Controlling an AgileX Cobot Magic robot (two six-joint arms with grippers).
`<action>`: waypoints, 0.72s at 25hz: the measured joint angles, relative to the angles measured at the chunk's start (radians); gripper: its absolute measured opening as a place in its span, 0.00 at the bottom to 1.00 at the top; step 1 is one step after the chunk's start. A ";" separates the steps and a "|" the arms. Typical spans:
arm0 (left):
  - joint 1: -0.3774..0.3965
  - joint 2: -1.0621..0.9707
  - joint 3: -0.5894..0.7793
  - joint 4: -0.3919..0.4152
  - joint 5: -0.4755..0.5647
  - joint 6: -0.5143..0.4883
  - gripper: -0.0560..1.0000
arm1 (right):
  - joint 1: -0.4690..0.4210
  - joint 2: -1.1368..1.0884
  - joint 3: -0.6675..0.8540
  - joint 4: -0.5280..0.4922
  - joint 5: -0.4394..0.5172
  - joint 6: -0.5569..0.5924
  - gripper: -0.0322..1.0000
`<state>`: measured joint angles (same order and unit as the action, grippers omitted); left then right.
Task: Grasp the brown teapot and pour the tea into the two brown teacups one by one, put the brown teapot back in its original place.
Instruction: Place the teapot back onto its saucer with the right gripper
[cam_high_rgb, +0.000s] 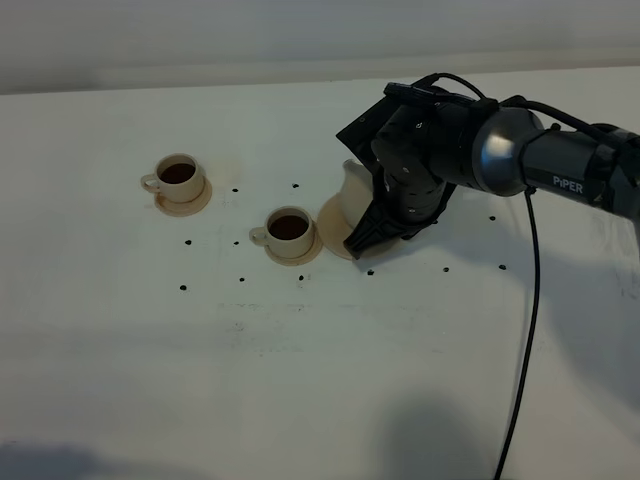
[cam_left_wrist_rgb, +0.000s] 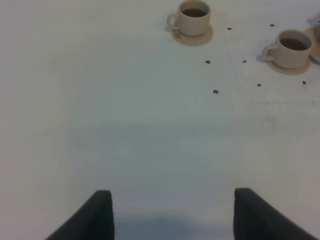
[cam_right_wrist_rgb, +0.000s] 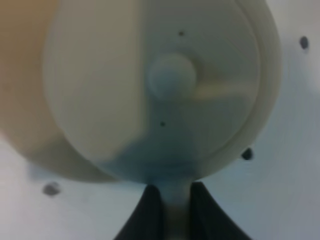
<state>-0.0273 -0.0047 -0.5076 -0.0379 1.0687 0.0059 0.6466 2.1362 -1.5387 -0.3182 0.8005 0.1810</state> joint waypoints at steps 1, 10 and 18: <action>0.000 0.000 0.000 0.000 0.000 0.000 0.52 | 0.000 0.000 0.000 0.018 -0.007 -0.012 0.12; 0.000 0.000 0.000 0.000 0.000 0.000 0.52 | 0.000 0.000 0.000 0.061 -0.011 -0.047 0.12; 0.000 0.000 0.000 0.000 0.000 0.000 0.52 | 0.009 0.000 0.000 0.098 -0.017 -0.075 0.12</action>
<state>-0.0273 -0.0047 -0.5076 -0.0379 1.0687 0.0059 0.6556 2.1362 -1.5387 -0.2203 0.7837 0.1063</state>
